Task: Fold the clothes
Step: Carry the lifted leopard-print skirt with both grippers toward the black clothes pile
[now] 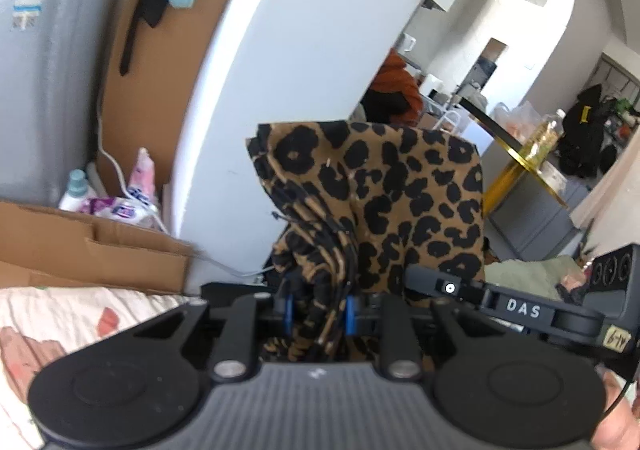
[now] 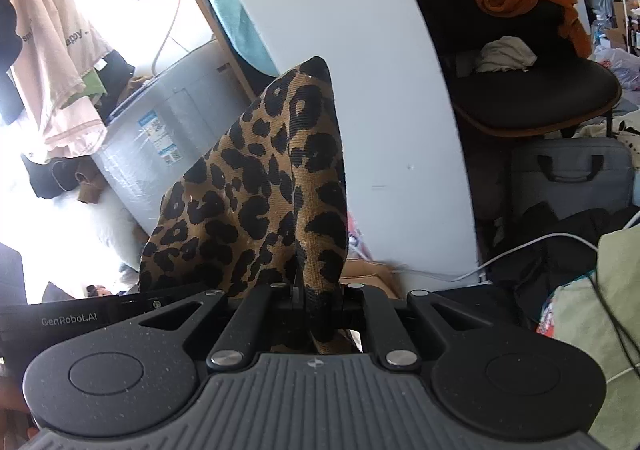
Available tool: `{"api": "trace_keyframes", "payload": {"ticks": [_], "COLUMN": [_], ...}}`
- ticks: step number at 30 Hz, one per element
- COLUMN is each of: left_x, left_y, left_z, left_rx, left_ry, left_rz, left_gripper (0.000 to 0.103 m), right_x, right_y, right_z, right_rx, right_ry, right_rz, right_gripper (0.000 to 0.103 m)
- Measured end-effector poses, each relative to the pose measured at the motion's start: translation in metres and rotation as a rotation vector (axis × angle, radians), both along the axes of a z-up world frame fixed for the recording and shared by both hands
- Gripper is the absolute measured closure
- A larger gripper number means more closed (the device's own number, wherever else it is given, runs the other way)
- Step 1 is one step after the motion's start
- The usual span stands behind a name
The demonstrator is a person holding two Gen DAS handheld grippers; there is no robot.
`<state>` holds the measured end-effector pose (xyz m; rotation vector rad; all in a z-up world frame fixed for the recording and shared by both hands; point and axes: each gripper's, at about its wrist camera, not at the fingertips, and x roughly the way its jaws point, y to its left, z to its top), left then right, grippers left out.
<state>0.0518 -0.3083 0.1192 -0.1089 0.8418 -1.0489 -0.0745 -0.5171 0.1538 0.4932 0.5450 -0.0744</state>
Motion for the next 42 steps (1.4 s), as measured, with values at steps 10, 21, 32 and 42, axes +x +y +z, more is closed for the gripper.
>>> {"api": "trace_keyframes", "payload": {"ticks": [10,21,32,42], "left_x": [-0.001,0.023,0.038,0.084], "left_y": [-0.037,-0.069,-0.093,-0.119], "left_z": [-0.063,-0.166,-0.250,-0.338], "left_rx": [0.004,0.055,0.124,0.172], "left_ry": [0.045,0.186,0.246,0.318], "left_rz": [-0.076,-0.120,-0.169,-0.140], "left_gripper": [0.079,0.079,0.079,0.079], "right_x": [-0.003,0.014,0.030,0.077], "right_y": [-0.036,-0.066,-0.085,-0.103], "right_z": [-0.058,-0.152,-0.244,-0.341], "right_rx": [-0.015,0.003,0.063,0.099], "right_ry": [0.057,0.157,0.267,0.340], "right_rz": [-0.031,-0.067,-0.099,-0.114], "right_gripper": [0.098,0.098,0.098,0.098]}}
